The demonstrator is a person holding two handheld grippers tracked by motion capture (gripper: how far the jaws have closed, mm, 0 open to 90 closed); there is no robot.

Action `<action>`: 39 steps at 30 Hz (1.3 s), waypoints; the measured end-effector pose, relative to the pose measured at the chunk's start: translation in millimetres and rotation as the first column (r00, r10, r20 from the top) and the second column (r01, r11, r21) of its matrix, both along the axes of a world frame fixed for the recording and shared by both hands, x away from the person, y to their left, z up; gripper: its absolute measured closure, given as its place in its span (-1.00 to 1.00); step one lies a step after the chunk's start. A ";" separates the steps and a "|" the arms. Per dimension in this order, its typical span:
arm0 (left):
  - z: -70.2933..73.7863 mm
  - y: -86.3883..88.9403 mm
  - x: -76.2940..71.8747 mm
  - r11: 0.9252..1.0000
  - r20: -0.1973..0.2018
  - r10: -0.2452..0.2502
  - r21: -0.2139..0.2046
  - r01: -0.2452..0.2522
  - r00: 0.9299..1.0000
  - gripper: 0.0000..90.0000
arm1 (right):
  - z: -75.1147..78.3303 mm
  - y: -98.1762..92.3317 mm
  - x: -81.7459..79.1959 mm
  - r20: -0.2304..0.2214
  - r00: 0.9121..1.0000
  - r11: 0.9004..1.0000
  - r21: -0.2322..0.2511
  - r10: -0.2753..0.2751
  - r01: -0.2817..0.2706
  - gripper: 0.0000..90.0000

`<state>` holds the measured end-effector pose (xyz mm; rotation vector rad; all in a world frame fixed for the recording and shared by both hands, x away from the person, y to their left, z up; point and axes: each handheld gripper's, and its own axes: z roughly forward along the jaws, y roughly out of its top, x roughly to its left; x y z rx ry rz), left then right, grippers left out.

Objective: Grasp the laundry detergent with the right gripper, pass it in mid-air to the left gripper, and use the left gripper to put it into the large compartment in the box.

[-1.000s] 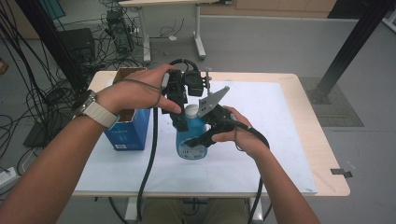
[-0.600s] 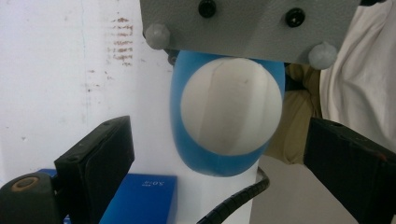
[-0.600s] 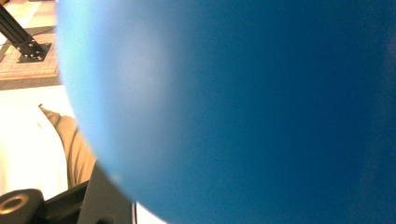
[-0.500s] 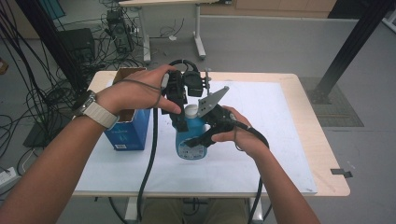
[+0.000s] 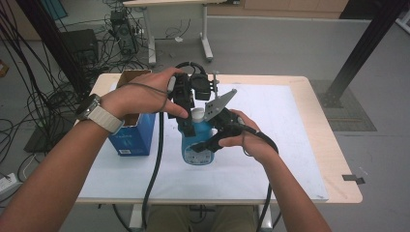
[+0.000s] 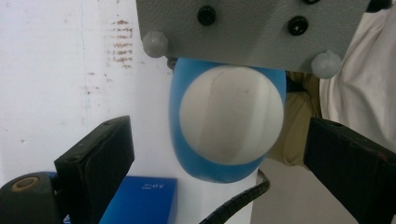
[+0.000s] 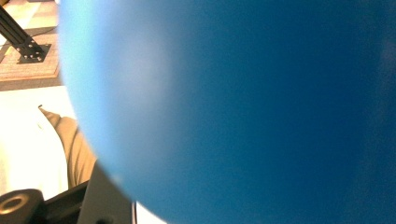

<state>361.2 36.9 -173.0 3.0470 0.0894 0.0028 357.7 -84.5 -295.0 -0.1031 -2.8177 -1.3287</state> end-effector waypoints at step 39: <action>-21.8 -6.4 3.8 0.999 -0.045 -0.015 -0.033 0.014 0.999 -0.71 | 9.3 2.9 -5.2 0.004 1.000 0.999 0.040 0.020 -0.020 -0.03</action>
